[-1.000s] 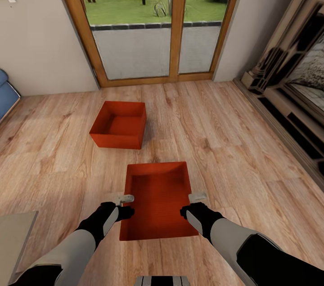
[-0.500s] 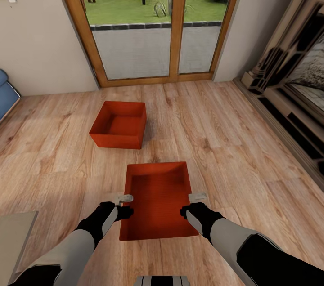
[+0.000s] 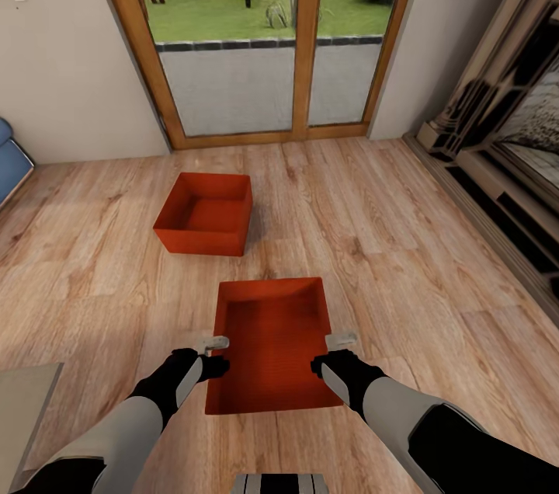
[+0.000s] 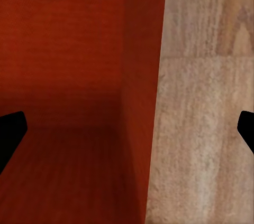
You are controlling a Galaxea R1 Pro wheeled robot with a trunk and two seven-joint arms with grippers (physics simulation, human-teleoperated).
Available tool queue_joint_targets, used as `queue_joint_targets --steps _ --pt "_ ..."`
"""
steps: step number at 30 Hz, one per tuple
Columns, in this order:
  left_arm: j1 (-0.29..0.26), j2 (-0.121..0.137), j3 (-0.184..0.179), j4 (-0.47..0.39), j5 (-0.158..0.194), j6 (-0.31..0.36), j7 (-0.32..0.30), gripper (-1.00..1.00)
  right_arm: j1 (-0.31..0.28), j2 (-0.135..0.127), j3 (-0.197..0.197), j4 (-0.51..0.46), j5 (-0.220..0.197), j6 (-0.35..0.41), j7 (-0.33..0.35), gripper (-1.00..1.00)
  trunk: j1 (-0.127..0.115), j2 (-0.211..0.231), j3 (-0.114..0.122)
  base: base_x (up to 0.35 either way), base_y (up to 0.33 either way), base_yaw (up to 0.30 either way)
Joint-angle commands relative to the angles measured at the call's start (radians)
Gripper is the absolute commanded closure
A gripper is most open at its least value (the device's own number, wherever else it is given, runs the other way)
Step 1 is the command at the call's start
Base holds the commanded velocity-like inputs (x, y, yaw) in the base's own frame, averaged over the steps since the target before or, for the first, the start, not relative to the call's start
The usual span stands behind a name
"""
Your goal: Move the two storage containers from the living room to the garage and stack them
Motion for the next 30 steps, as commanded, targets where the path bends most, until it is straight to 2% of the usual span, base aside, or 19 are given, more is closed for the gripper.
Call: queue_joint_targets --steps 1,7,12,30 --pt "0.000 0.000 0.000 -0.002 0.011 0.005 0.007 -1.00 0.000 0.000 0.008 -0.001 -0.007 0.006 -0.005 -1.00 0.000 0.000 -0.001 0.000 0.000 0.000" --pt "0.000 0.007 0.001 -0.003 0.009 0.005 0.008 -1.00 0.000 0.000 0.008 -0.001 -0.006 0.005 -0.005 -1.00 0.000 0.000 -0.001 0.000 0.000 0.000" --pt "0.000 0.019 0.000 -0.002 0.009 0.003 0.041 -1.00 0.000 0.000 0.008 -0.001 -0.006 0.006 -0.005 -1.00 0.000 0.000 -0.001 0.000 0.000 0.000" --pt "0.000 0.012 -0.008 0.000 0.008 0.001 0.055 -1.00 0.000 0.000 0.008 -0.001 -0.006 0.005 -0.005 -1.00 0.004 -0.007 -0.004 0.000 0.000 0.000"
